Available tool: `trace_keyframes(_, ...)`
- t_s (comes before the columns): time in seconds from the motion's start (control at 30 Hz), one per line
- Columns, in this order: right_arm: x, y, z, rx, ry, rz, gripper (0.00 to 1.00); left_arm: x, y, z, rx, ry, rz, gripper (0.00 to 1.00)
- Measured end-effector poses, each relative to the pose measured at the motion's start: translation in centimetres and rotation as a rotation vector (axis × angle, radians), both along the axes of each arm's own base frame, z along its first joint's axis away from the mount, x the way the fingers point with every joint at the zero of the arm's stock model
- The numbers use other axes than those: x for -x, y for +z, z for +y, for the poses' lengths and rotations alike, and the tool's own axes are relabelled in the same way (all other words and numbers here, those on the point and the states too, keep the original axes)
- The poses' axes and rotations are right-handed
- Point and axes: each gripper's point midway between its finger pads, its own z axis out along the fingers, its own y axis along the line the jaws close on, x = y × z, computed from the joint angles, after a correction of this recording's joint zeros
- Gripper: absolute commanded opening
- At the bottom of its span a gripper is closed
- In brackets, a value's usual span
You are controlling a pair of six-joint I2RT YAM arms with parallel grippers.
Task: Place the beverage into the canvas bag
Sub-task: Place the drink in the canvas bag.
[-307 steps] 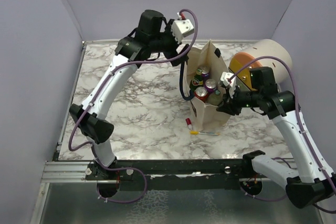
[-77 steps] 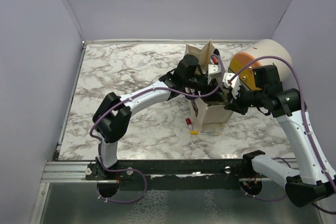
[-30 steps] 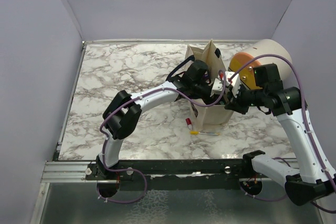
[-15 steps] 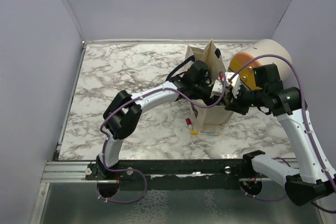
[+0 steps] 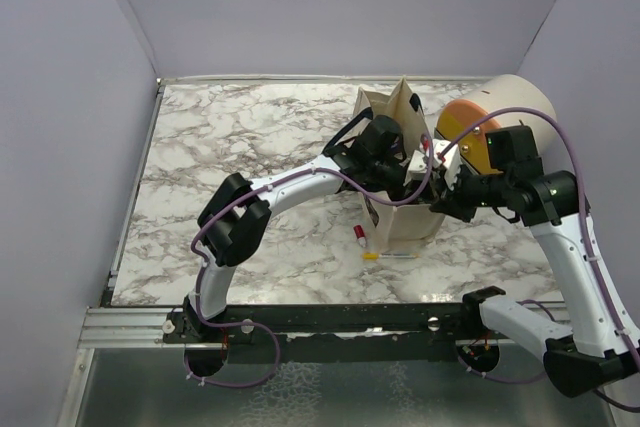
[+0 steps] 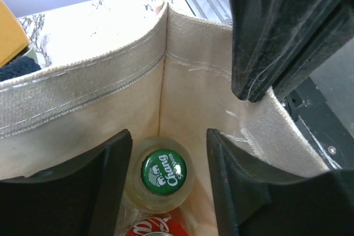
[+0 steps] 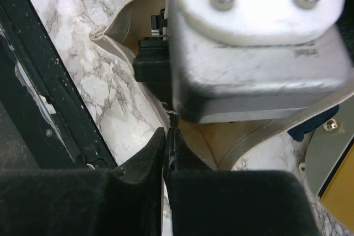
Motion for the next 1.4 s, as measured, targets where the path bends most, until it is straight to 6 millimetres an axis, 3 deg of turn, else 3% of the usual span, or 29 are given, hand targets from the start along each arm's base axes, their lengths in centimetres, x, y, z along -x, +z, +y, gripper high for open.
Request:
trace_keyframes(0.1, 0.2, 0.1, -0.1, -0.001, 0.000, -0.001, 0.04, 0.1, 0.1, 0.0, -0.001, 0.002, 0.008, 0.72)
trace_keyframes(0.33, 0.6, 0.5, 0.1, -0.019, 0.010, -0.017, 0.08, -0.2, 0.2, 0.0, -0.001, 0.009, 0.013, 0.77)
trace_keyframes(0.57, 1.2, 1.5, 0.3, -0.047, 0.023, -0.059, 0.08, -1.2, 0.4, 0.5, 0.004, 0.024, 0.022, 0.78)
trace_keyframes(0.8, 1.3, 1.2, 0.4, -0.051, 0.027, -0.050, 0.08, -2.0, 1.3, 1.0, 0.017, 0.039, 0.048, 0.78)
trace_keyframes(1.17, 1.4, 1.2, 0.5, -0.063, 0.017, -0.031, 0.13, -4.1, 5.5, 2.0, 0.090, 0.095, 0.109, 0.77)
trace_keyframes(1.27, 1.2, 1.8, 0.6, -0.077, 0.005, -0.037, 0.15, -6.0, 7.1, 3.3, 0.116, 0.143, 0.111, 0.77)
trace_keyframes(1.4, 0.1, 3.9, 0.7, -0.116, -0.037, -0.077, 0.17, -9.4, 9.9, 6.5, 0.155, 0.240, 0.082, 0.76)
